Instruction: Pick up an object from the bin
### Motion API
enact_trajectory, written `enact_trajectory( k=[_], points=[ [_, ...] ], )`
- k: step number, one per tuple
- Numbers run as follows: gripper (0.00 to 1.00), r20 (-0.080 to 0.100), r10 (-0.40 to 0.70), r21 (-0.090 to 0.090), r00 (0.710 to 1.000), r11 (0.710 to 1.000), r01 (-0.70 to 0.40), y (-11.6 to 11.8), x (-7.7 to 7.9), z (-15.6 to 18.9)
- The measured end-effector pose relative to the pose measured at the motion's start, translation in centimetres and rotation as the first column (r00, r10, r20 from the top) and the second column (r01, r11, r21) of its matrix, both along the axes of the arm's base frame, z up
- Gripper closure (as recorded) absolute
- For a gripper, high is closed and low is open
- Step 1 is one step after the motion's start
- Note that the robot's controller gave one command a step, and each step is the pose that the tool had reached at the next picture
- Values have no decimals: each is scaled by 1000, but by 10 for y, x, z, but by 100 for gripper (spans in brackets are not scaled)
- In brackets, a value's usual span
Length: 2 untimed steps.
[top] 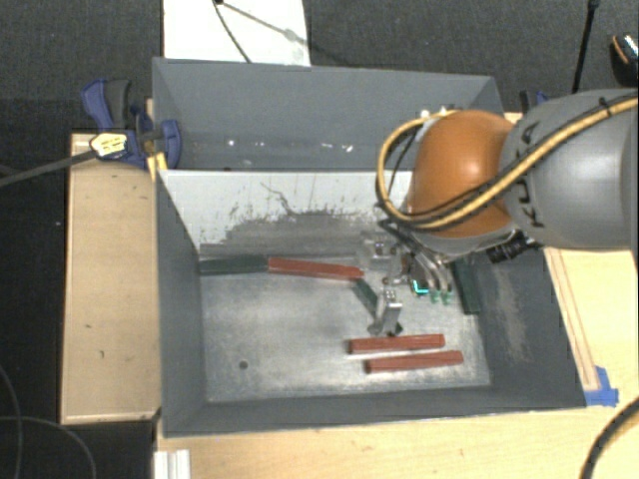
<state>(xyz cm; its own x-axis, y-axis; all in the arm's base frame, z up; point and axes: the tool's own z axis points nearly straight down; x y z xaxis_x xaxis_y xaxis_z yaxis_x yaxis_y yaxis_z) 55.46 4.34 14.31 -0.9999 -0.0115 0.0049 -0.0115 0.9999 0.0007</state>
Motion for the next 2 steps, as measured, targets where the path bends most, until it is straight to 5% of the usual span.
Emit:
enact_trajectory(
  k=[1,2],
  points=[
    [0,-2,95,0,995,995,-95,-24,-63,-76],
    [0,9,87,-1,996,996,-87,-56,-66,-72]
  ],
)
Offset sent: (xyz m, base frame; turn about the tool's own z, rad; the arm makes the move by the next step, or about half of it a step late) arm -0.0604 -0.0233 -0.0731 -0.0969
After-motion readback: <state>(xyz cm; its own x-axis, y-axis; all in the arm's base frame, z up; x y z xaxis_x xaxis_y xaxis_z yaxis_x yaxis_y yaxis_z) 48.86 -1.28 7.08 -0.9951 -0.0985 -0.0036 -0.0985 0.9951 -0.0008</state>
